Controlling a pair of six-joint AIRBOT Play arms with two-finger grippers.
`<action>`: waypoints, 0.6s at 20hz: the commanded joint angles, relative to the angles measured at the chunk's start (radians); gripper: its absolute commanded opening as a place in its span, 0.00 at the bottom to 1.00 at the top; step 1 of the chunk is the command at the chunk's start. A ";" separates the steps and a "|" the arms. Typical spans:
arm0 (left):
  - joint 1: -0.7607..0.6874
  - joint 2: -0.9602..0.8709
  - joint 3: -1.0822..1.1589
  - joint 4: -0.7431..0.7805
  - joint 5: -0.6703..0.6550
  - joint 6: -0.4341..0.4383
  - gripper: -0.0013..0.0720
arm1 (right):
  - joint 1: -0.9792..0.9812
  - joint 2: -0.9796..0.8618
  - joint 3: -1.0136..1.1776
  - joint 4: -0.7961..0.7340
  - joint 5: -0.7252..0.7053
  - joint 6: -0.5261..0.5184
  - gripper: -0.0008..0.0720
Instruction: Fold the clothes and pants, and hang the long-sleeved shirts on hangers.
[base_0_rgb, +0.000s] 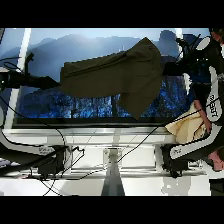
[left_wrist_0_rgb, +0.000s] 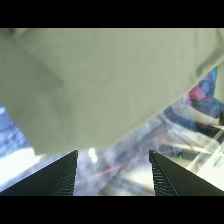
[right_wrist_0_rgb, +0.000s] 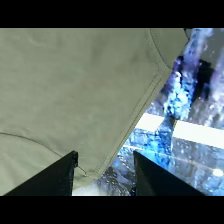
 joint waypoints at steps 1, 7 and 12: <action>0.028 0.000 0.007 0.164 -0.014 -0.025 0.69 | 0.000 0.000 0.000 -0.006 0.006 0.000 0.54; 0.009 -0.021 0.007 0.175 0.133 -0.008 0.70 | 0.000 0.000 0.000 -0.018 0.002 0.002 0.54; -0.063 -0.083 0.007 0.162 0.146 0.110 0.70 | -0.003 0.000 -0.010 -0.064 0.066 0.001 0.51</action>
